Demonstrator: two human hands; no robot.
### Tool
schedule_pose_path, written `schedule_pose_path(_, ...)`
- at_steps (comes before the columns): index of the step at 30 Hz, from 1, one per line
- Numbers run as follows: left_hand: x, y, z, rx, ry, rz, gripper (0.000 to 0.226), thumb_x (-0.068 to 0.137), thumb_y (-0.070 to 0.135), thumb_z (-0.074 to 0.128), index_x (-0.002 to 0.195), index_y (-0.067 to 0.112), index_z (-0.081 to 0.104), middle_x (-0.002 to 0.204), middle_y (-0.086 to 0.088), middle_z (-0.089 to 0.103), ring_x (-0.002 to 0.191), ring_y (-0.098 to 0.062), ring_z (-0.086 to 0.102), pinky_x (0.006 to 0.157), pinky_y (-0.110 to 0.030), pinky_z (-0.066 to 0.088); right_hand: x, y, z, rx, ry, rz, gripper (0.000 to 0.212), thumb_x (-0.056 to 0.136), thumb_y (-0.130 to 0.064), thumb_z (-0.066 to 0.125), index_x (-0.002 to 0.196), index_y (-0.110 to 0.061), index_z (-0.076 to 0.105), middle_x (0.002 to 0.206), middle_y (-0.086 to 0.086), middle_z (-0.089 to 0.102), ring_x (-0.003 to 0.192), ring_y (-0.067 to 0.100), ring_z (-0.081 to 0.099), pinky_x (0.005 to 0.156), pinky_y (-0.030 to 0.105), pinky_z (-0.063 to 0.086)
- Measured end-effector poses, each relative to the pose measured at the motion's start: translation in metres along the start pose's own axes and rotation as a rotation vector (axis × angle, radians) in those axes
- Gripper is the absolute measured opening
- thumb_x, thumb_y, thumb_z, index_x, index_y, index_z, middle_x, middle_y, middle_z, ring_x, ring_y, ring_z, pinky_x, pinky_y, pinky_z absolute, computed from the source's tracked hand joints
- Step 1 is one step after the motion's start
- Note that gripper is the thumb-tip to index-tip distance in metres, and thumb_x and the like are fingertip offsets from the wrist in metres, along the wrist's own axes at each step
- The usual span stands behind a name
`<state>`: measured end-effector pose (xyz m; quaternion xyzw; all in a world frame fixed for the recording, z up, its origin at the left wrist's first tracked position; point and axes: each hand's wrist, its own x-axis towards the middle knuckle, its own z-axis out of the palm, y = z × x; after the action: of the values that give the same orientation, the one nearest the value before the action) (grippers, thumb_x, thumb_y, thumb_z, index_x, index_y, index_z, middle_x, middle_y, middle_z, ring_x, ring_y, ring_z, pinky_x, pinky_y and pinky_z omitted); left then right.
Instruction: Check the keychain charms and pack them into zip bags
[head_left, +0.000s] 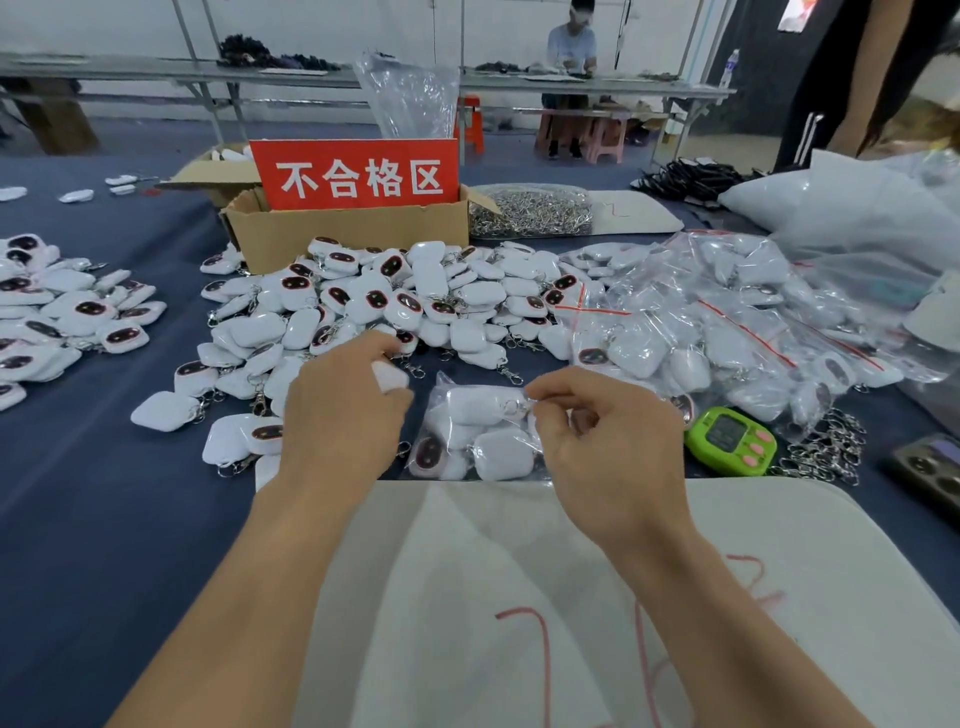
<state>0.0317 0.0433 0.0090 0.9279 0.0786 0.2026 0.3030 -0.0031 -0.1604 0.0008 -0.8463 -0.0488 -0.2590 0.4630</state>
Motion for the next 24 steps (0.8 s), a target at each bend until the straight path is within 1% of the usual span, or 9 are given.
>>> schedule_pose_path(2,-0.008,0.022,0.002,-0.252,0.006,0.046,0.040,0.076,0.017,0.081,0.107,0.039,0.073,0.093,0.024,0.070,0.087,0.002,0.059,0.075,-0.005,0.038,-0.001,-0.004,0.002,0.090,-0.095,0.025,0.015,0.083,-0.024,0.062,0.088,-0.033,0.073,0.070,-0.025,0.069,0.058,0.007,0.060,0.059,0.013,0.045)
schedule_pose_path(4,-0.021,0.042,0.008,-0.406,-0.002,0.085,0.039,0.073,0.014,0.081,0.100,0.043,0.074,0.092,0.033,0.069,0.087,0.014,0.060,0.076,0.003,0.037,-0.001,-0.009,0.006,0.241,-0.201,0.106,0.013,0.085,-0.031,0.062,0.090,-0.037,0.073,0.074,-0.014,0.073,0.056,0.008,0.062,0.061,0.022,0.050)
schedule_pose_path(6,-0.038,0.057,0.016,-0.504,-0.015,0.123,0.044,0.075,0.007,0.078,0.104,0.041,0.075,0.098,0.035,0.068,0.089,0.017,0.061,0.078,0.002,0.040,0.000,-0.012,0.009,0.357,-0.247,0.197,0.019,0.083,-0.044,0.060,0.089,-0.035,0.076,0.075,-0.006,0.075,0.059,0.013,0.068,0.062,0.032,0.054)
schedule_pose_path(8,-0.054,0.066,0.025,-0.562,-0.091,0.174,0.055,0.078,0.002,0.068,0.118,0.040,0.072,0.102,0.024,0.074,0.093,0.012,0.066,0.080,-0.004,0.047,0.001,-0.009,0.010,0.376,-0.222,0.247,0.026,0.082,-0.048,0.058,0.087,-0.031,0.077,0.074,-0.006,0.076,0.065,0.010,0.069,0.063,0.031,0.052)
schedule_pose_path(11,-0.063,0.071,0.031,-0.541,-0.180,0.221,0.076,0.073,0.006,0.053,0.136,0.050,0.057,0.105,0.021,0.073,0.094,0.010,0.067,0.078,-0.007,0.052,0.006,-0.006,0.007,0.520,-0.235,0.348,0.021,0.085,-0.023,0.059,0.093,-0.026,0.078,0.077,-0.002,0.077,0.067,0.011,0.070,0.061,0.024,0.051)
schedule_pose_path(13,-0.058,0.070,0.031,-0.537,-0.177,0.197,0.079,0.074,0.004,0.051,0.137,0.052,0.055,0.106,0.027,0.070,0.097,0.011,0.065,0.079,-0.009,0.054,0.009,-0.004,0.004,0.624,-0.249,0.417,0.033,0.085,-0.005,0.057,0.101,-0.024,0.077,0.084,0.004,0.077,0.071,0.016,0.070,0.063,0.027,0.053)
schedule_pose_path(18,-0.049,0.066,0.022,-0.580,-0.017,0.142,0.036,0.078,0.023,0.064,0.103,0.048,0.072,0.089,0.033,0.072,0.087,0.010,0.069,0.078,-0.010,0.053,0.014,-0.001,-0.001,0.742,-0.178,0.500,0.030,0.095,0.005,0.054,0.114,-0.014,0.067,0.085,0.025,0.069,0.082,0.032,0.071,0.087,0.051,0.061)
schedule_pose_path(21,-0.044,0.061,0.023,-0.590,0.004,0.072,0.028,0.079,0.027,0.069,0.100,0.045,0.073,0.083,0.029,0.073,0.080,0.007,0.069,0.073,-0.008,0.050,0.012,-0.004,-0.002,0.778,-0.227,0.517,0.020,0.091,0.006,0.059,0.105,-0.006,0.065,0.092,0.035,0.070,0.084,0.037,0.072,0.084,0.049,0.063)
schedule_pose_path(24,-0.040,0.057,0.027,-0.663,-0.125,-0.030,0.026,0.083,0.020,0.075,0.099,0.040,0.079,0.082,0.021,0.075,0.075,0.002,0.070,0.074,-0.015,0.054,0.012,-0.003,-0.003,0.762,-0.242,0.520,0.019,0.091,0.007,0.059,0.102,-0.004,0.069,0.091,0.031,0.072,0.079,0.032,0.070,0.079,0.047,0.060)
